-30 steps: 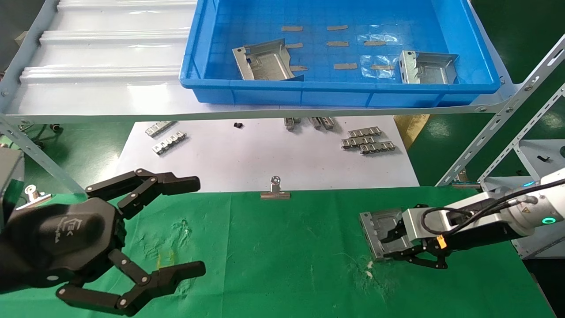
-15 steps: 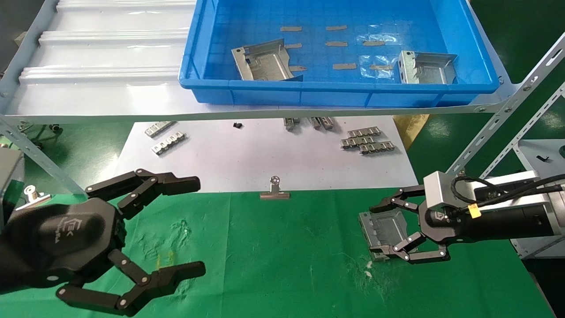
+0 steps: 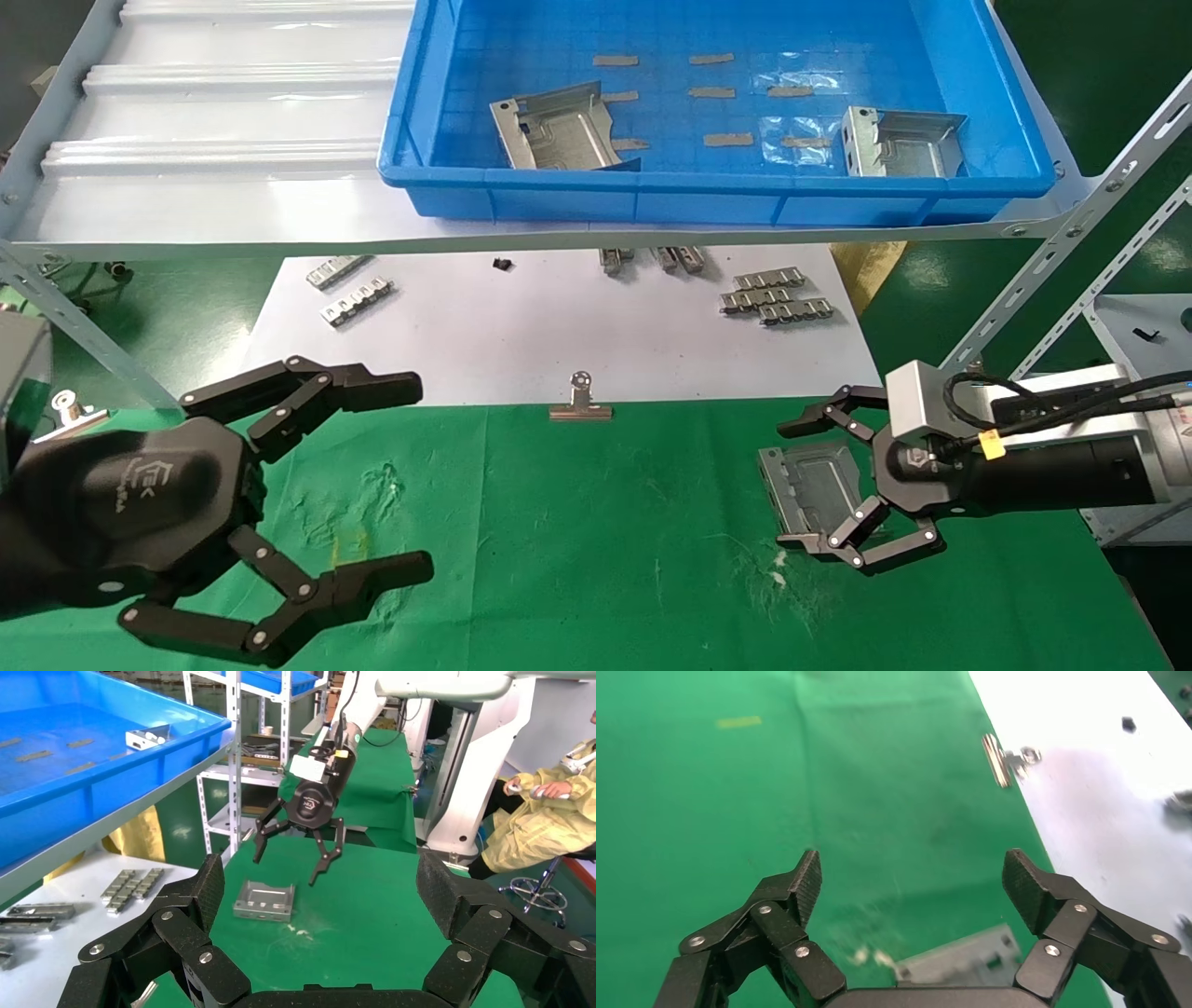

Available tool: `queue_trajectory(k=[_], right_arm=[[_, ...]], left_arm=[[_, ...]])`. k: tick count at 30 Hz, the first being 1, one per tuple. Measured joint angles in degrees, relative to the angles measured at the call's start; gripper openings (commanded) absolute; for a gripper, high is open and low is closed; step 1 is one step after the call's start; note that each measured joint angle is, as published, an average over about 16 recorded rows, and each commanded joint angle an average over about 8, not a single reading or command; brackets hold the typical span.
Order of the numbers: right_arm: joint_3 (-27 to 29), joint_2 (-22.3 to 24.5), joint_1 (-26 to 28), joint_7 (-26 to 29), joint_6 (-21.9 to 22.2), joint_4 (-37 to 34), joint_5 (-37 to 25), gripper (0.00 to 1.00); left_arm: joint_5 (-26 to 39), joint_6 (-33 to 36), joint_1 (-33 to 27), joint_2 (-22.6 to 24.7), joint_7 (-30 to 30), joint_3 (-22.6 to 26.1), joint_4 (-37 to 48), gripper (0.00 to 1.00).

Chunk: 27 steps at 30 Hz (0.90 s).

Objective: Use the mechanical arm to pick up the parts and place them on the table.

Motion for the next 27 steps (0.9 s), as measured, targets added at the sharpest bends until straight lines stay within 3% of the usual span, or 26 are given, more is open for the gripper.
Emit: queue_trajectory(k=[27], right_arm=[[23.2,5.4,-18.0,14.9,1.8,22.9,6.3,1.00]], left_arm=[[0.0,0.0,0.0,0.0,0.0,0.0,0.0,1.00]])
